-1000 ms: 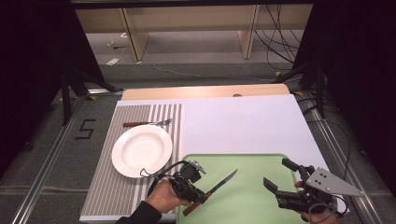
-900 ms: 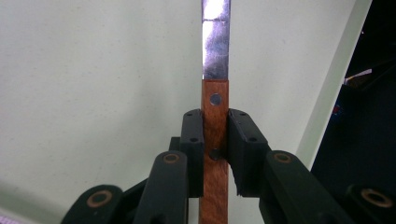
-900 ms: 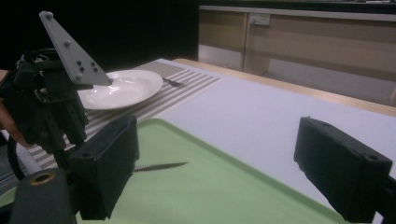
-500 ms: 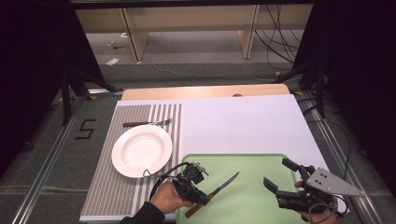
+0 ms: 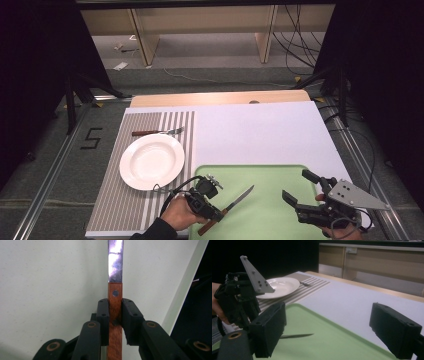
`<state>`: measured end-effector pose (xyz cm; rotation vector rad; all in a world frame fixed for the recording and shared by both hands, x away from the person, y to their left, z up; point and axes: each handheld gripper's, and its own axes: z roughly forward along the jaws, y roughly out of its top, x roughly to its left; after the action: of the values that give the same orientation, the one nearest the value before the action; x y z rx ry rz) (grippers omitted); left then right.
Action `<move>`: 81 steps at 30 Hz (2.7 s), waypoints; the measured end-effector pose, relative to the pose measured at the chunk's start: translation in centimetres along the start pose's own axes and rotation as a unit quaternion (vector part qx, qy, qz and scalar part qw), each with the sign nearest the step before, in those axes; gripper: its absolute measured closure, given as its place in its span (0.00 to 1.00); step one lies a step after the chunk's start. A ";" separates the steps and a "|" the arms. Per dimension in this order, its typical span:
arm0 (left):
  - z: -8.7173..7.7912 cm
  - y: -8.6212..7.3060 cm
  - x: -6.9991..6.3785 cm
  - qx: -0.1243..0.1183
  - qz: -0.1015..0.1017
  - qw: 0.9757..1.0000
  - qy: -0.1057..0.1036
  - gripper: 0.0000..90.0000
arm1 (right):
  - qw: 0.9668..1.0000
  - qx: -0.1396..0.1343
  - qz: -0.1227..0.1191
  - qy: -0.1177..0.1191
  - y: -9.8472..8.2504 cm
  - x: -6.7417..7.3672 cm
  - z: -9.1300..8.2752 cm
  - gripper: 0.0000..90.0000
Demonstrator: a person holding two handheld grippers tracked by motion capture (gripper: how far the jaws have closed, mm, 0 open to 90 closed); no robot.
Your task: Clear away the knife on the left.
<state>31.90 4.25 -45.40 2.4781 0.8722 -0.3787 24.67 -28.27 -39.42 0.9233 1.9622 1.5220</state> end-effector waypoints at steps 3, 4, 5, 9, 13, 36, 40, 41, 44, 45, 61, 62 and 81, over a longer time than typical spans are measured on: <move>0.3 0.0 -0.1 0.007 0.000 1.000 0.001 0.85 | 1.000 -0.001 0.001 0.000 0.0 -0.1 0.0 0.17; 0.5 0.0 -0.1 0.011 0.000 1.000 0.005 0.85 | 1.000 -0.001 0.001 0.000 0.0 -0.1 0.0 0.17; 0.6 0.0 -0.1 0.014 0.000 1.000 0.004 0.85 | 1.000 -0.001 0.001 0.001 0.0 -0.1 0.0 0.17; 1.0 -0.2 0.0 0.018 -0.004 1.000 0.006 0.85 | 1.000 -0.001 0.002 0.002 0.0 0.0 -0.1 0.17; 1.1 -0.4 -0.1 0.020 -0.006 1.000 0.009 0.85 | 1.000 -0.001 0.002 0.001 0.0 -0.1 0.0 0.17; 0.3 1.2 -2.9 -0.065 0.084 0.993 0.042 0.57 | 1.000 0.000 0.002 0.000 0.0 -0.1 0.0 0.17; 1.2 1.6 -3.1 -0.052 0.096 0.993 0.033 0.66 | 1.000 -0.001 0.003 0.000 0.0 -0.1 0.0 0.17; 1.4 1.7 -3.1 -0.052 0.096 0.993 0.032 0.69 | 1.000 -0.001 0.003 0.000 0.0 -0.1 -0.1 0.17; 1.8 1.9 -3.2 -0.040 0.104 0.993 0.030 0.79 | 1.000 -0.001 0.003 -0.001 0.0 -0.2 -0.1 0.17; 1.9 1.9 -3.2 -0.039 0.106 0.993 0.029 0.82 | 1.000 -0.001 0.003 0.000 0.0 -0.1 -0.1 0.17; 3.8 2.2 -3.9 0.017 0.143 0.988 0.046 1.00 | 1.000 0.000 0.003 0.000 0.0 -0.1 -0.1 0.17; 3.9 2.2 -3.9 0.018 0.144 0.988 0.047 1.00 | 1.000 0.000 0.002 0.001 0.0 -0.1 -0.1 0.17; 2.5 1.4 -2.2 0.034 0.116 0.991 0.059 1.00 | 1.000 -0.001 0.002 0.001 0.0 -0.1 -0.2 0.17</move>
<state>30.85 0.85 -46.18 2.6511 0.6142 -0.1840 24.62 -28.44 -39.38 0.9260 1.9603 1.5283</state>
